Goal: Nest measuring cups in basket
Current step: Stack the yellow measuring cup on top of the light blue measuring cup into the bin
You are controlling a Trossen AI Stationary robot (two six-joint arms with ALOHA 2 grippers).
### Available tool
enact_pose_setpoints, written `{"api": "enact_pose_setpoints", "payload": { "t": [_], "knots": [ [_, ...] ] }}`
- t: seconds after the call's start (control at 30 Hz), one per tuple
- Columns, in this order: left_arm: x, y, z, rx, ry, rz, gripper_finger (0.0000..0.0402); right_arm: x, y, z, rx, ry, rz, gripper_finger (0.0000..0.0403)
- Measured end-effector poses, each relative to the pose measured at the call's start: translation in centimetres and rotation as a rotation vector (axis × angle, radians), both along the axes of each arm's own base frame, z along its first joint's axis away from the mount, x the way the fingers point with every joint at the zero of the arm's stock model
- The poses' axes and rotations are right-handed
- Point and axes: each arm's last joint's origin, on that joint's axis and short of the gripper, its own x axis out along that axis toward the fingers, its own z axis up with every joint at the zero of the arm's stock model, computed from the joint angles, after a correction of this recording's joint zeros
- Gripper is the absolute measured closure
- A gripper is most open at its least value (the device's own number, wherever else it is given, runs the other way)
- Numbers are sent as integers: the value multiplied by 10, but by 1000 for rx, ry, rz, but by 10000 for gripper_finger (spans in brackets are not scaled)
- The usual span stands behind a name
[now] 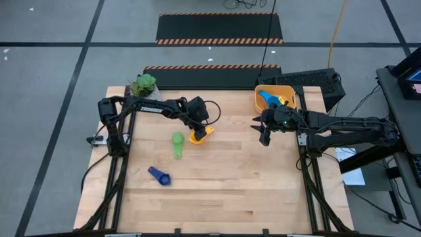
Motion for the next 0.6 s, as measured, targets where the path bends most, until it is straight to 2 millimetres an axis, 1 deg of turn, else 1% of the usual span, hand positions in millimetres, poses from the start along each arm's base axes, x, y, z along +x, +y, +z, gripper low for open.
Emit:
{"api": "enact_pose_setpoints", "payload": {
  "t": [0.17,0.33,0.5,0.6],
  "knots": [
    [2,-5,0,24,-22,-86,305,0,0,0,-1,0,1,259],
    [3,-10,0,66,-35,-162,388,0,0,0,-6,2,4,259],
    [2,-10,2,64,-30,-165,397,0,0,0,-6,2,4,259],
    [-5,-10,13,57,-12,-156,397,0,0,0,-5,2,3,259]
  ]
}}
